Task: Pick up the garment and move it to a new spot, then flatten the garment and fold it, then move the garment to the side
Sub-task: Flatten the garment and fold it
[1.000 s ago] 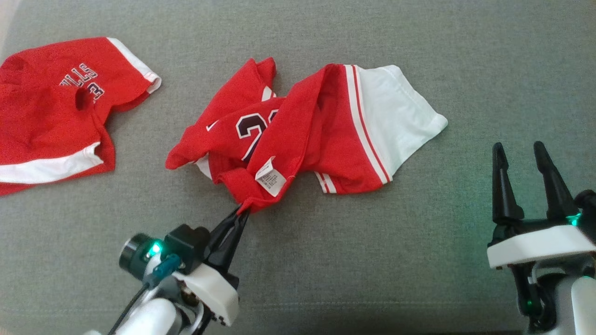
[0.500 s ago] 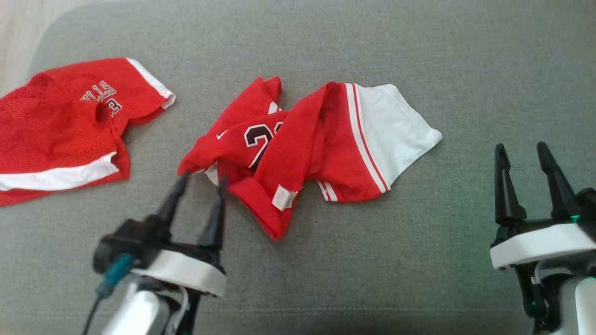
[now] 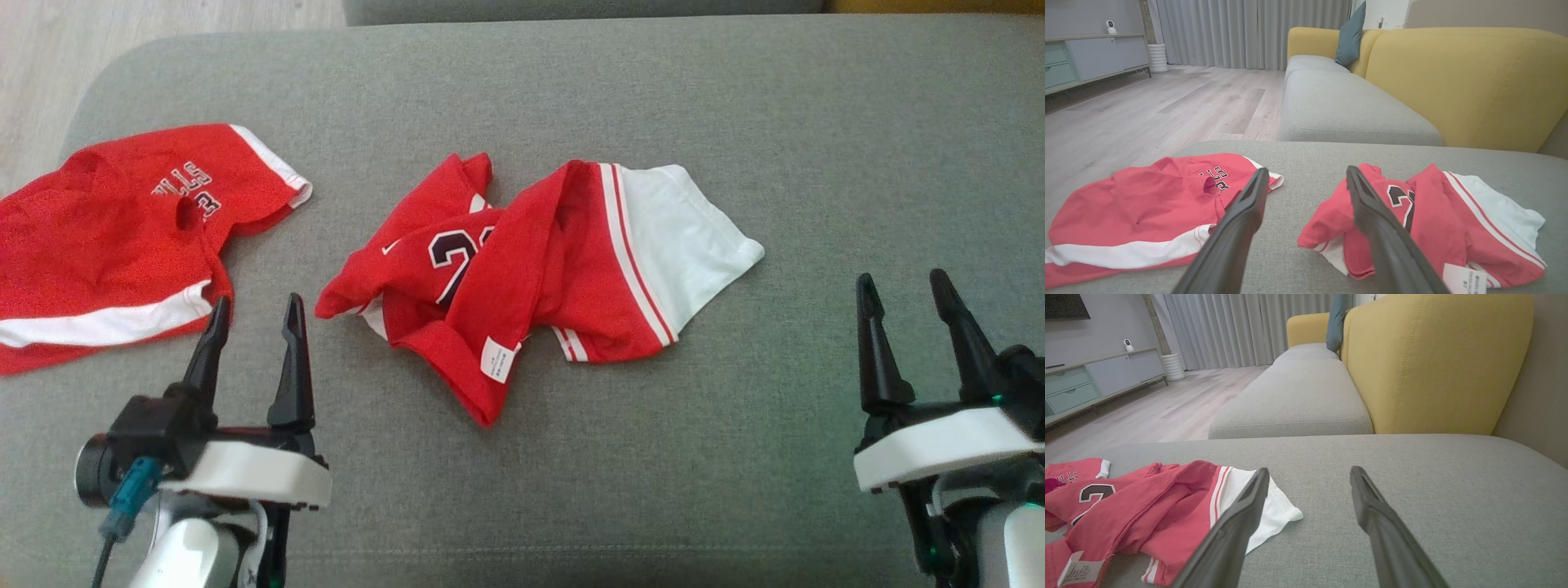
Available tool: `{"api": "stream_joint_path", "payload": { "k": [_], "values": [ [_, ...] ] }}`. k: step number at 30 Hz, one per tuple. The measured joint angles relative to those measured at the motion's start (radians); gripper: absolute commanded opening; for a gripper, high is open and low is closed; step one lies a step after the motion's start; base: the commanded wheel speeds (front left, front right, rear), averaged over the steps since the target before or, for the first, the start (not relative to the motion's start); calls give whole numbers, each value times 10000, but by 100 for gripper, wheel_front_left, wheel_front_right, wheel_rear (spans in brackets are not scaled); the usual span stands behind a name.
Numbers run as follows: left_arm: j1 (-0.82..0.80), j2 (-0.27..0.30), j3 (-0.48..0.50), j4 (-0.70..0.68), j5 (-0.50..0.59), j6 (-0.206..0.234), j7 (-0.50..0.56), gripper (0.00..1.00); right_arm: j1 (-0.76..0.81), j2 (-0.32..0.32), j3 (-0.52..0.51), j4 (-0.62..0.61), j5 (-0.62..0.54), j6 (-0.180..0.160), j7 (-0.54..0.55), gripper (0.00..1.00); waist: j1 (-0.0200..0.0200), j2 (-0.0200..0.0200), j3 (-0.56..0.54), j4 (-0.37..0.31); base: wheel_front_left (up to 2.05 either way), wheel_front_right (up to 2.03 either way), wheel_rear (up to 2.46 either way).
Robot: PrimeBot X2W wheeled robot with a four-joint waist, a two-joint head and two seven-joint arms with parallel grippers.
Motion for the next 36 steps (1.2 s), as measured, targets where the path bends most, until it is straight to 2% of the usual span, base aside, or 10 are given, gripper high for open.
{"api": "stream_joint_path", "payload": {
  "k": [13,16,20,24,29,36],
  "values": [
    [-43,107,-391,130,330,-117,40,100,-2,0,4,-59,-4,0,77,100,0,0,124,-6,0,0,0],
    [-267,157,-1009,105,499,-550,395,100,-2,0,4,-75,-4,0,77,100,0,0,210,-4,0,0,0],
    [-893,63,-2213,169,708,-1373,1287,100,-9,0,33,-81,29,0,86,100,0,0,402,-14,0,0,0],
    [-1294,-134,-3166,802,792,-2059,2123,100,-32,0,84,-79,56,0,86,100,1,0,638,-77,0,0,0],
    [-1522,-230,-3519,1735,788,-2406,2635,100,-55,0,107,-31,86,0,84,100,1,0,854,-176,0,0,0],
    [-1885,-245,-3524,2746,729,-2435,3149,100,-102,0,73,84,142,0,71,100,1,0,1064,-336,0,0,0]
  ]
}}
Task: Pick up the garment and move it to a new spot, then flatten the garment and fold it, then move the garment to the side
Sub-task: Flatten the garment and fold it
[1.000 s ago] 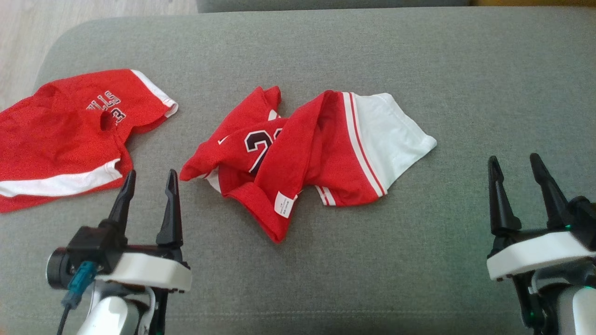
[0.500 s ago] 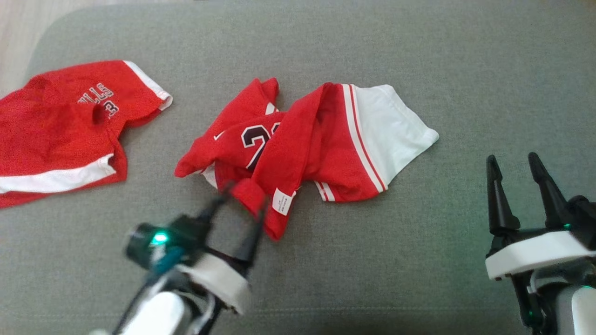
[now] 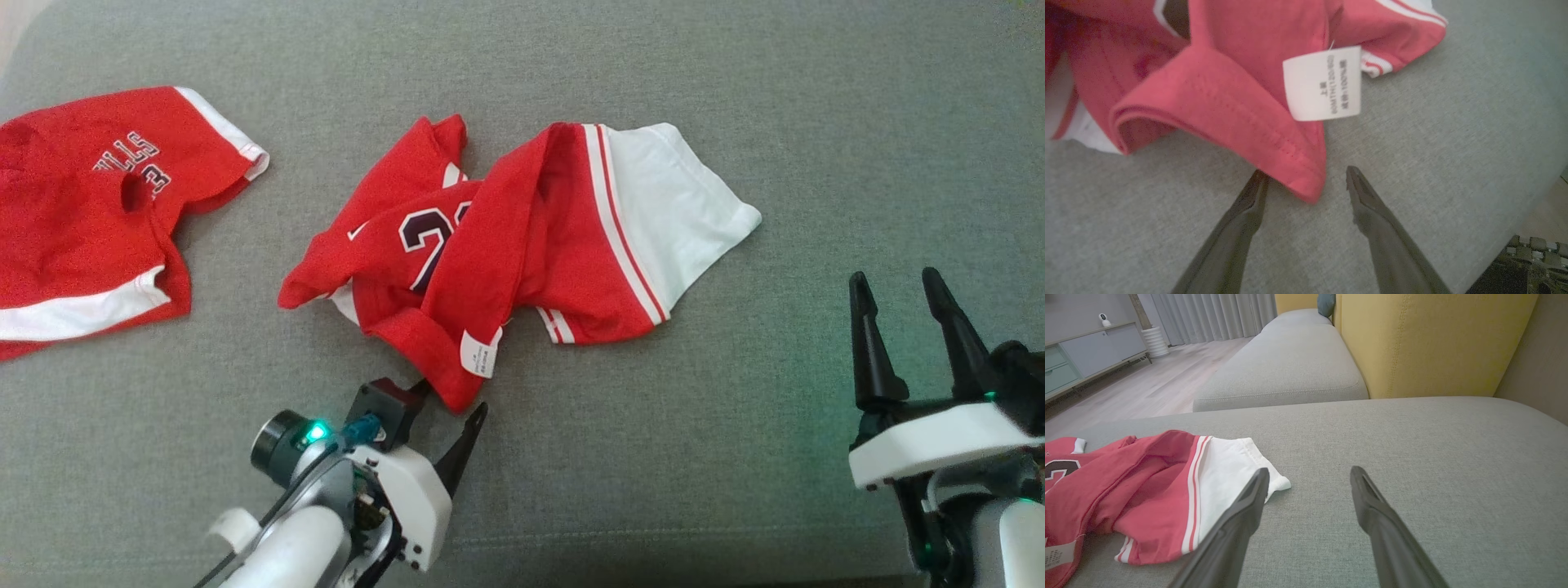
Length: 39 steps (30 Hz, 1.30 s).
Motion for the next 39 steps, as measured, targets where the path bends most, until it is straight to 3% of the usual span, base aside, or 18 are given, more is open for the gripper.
{"api": "stream_joint_path", "payload": {
  "k": [10,11,12,13,22,29,36,37,38,39],
  "values": [
    [-338,-105,-132,349,-52,-82,54,97,-238,0,-54,42,-2,0,-15,100,0,0,137,1,0,0,0],
    [-360,-115,-144,349,-52,-98,17,53,-241,0,-69,42,-2,0,-15,100,0,0,143,8,0,0,0],
    [-383,-115,-157,347,-52,-100,-69,19,-241,0,-82,44,-2,0,-15,100,0,0,149,18,0,0,0],
    [-396,-115,-169,347,-52,-102,-109,0,-241,0,-92,44,-2,0,-15,100,0,0,156,31,0,0,0],
    [-411,-119,-272,132,-52,-79,-282,0,-843,-63,65,951,27,0,556,100,-1,0,248,230,0,0,0],
    [-840,-263,-253,-146,-38,12,-654,0,-2270,-888,472,2439,422,0,1179,100,0,0,825,697,0,0,0],
    [-1235,-382,-255,-161,-25,-2,-1085,0,-3313,-1241,872,3864,677,0,1551,100,1,-1,1363,1225,0,0,0],
    [-1233,-395,-255,-157,-25,-2,-1175,0,-3405,-1269,863,3965,715,0,1561,75,1,-1,1390,1284,0,0,0],
    [-1233,-395,-255,-157,-25,-2,-1175,0,-3405,-1269,863,3965,715,0,1561,75,1,-1,1390,1284,0,0,0],
    [-1234,-414,-251,-169,-25,0,-1237,0,-3479,-1287,849,4011,738,0,1574,37,0,0,1403,1332,0,0,0]
  ]
}}
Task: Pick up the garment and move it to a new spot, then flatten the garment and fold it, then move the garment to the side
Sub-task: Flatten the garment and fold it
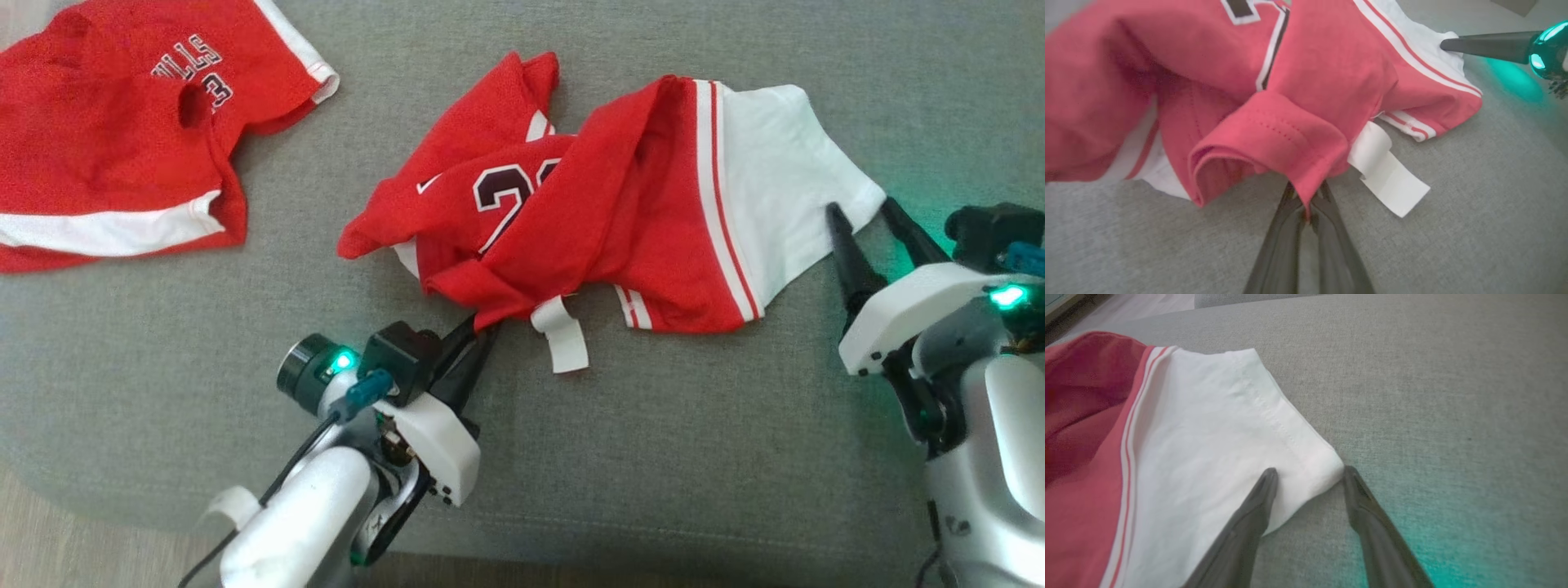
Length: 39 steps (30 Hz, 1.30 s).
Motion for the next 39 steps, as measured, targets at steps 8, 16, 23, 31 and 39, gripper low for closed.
{"api": "stream_joint_path", "payload": {
  "k": [8,16,23,31,39],
  "values": [
    [45,111,708,-721,-132,518,-826,0,151,-15,-510,-435,109,2,-851,0,0,0,-362,-5,0,0,0],
    [258,984,2259,-2729,-291,1505,-1164,0,313,-207,-1223,-3129,-224,2,-1716,0,-1,0,-1211,-281,0,0,0],
    [-590,1770,3444,-4707,-251,1975,-788,0,129,-794,-1812,-5822,-389,2,-1513,0,-1,0,-2260,-601,0,0,0],
    [-2189,2286,3923,-5770,-309,1831,159,0,-975,-1620,-2506,-7005,-125,2,-721,0,-2,0,-2990,-895,0,0,0],
    [-2521,2265,3839,-5898,-694,1705,794,0,-1180,-1885,-2562,-7007,510,2,-79,0,-2,0,-2990,-1067,0,0,0]
  ]
}}
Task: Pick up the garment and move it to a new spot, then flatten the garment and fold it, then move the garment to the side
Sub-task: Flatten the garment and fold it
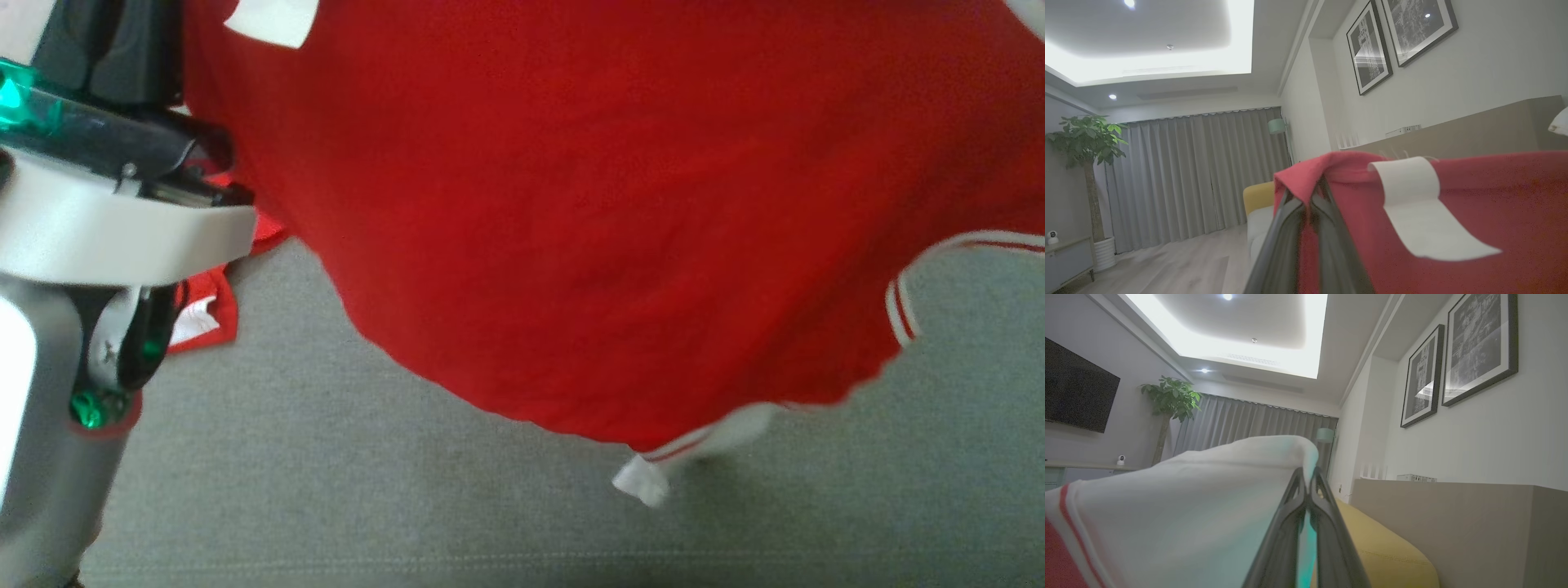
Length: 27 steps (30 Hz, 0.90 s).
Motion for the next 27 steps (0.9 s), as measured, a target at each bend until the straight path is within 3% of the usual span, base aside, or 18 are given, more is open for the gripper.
{"api": "stream_joint_path", "payload": {
  "k": [6,10,11,15,22,27],
  "values": [
    [-1150,-470,-345,1442,-433,-481,180,0,-1728,-393,938,1820,665,0,40,0,0,0,602,-45,0,0,0],
    [-2884,-1212,-474,3701,-600,-976,-314,0,-3821,-629,1835,3705,819,0,-322,0,1,0,1170,-47,0,0,0],
    [-2884,-1212,-474,3701,-600,-976,-314,0,-3821,-629,1835,3705,819,0,-322,0,1,0,1170,-47,0,0,0],
    [-4559,-1854,-458,6268,-654,-1329,-1179,0,-6081,-573,2905,5837,817,0,-1116,0,3,-1,1607,-46,0,0,0],
    [-6713,-2504,-134,9940,-888,-1871,-2243,0,-9342,552,4172,9641,878,0,-2773,0,1,0,1931,-399,0,0,0],
    [-7401,-2924,79,12402,-1289,-2476,-2587,0,-9789,1463,5074,12044,1208,0,-3329,0,2,0,2451,-661,0,0,0]
  ]
}}
